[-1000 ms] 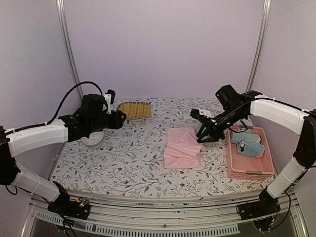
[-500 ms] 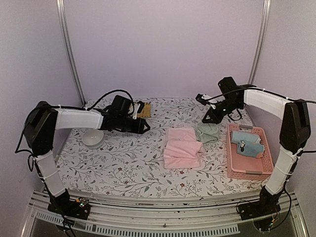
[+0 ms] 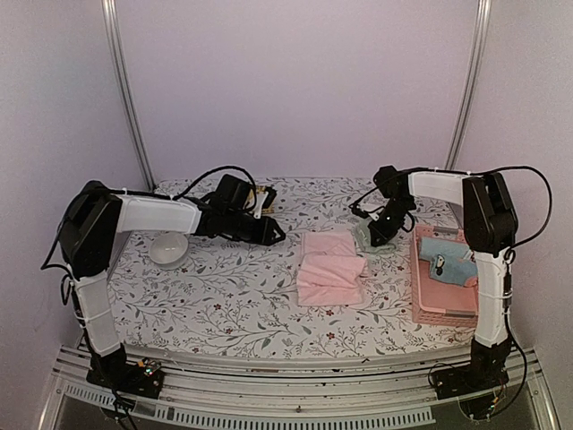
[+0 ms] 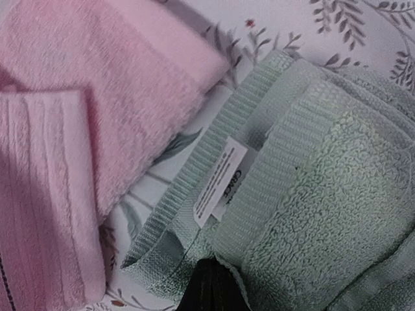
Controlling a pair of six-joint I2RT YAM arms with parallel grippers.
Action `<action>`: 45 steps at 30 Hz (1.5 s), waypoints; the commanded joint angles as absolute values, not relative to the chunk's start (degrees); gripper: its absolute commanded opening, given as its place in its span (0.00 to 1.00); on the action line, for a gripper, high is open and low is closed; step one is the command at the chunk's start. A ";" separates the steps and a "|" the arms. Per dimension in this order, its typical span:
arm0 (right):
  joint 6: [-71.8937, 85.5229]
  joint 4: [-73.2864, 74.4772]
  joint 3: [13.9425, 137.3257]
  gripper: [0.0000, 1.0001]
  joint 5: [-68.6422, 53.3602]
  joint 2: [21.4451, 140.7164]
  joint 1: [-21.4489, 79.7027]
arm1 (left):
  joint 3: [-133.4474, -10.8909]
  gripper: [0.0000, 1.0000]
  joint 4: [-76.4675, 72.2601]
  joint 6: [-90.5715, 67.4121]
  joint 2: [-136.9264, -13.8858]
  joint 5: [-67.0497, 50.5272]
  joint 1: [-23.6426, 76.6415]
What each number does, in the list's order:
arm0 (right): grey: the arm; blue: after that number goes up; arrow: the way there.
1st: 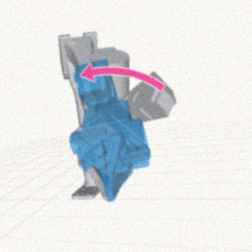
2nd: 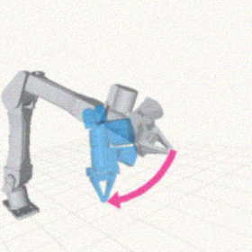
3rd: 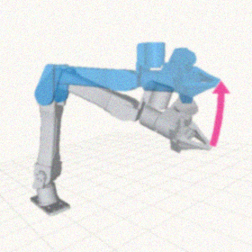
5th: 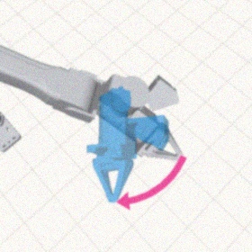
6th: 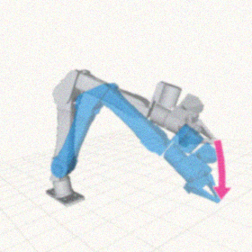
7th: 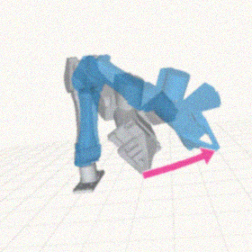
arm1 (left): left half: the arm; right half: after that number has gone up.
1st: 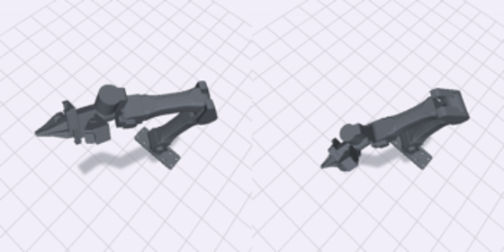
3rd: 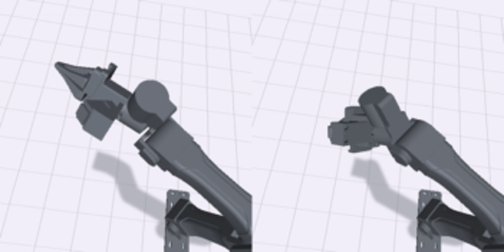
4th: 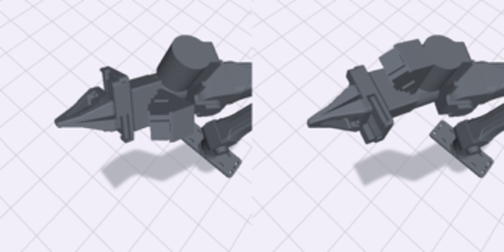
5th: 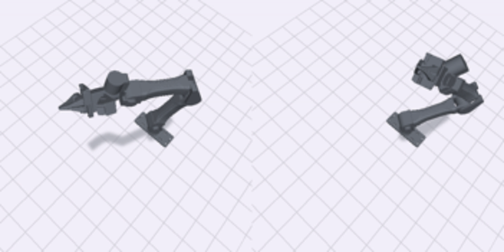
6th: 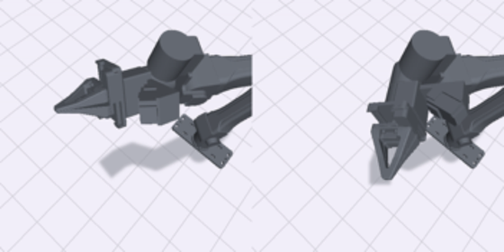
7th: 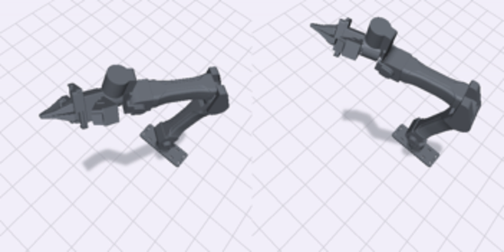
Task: Roll the towels
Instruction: Move the towel to the center of the board, then adjust the towel at the center of the board.
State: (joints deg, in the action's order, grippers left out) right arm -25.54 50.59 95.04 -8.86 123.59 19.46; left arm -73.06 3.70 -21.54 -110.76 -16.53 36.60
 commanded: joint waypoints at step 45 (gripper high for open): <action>-29.58 48.58 83.49 0.22 -20.43 108.34 32.49 | -107.16 0.00 7.39 -19.10 -145.36 -12.04 39.11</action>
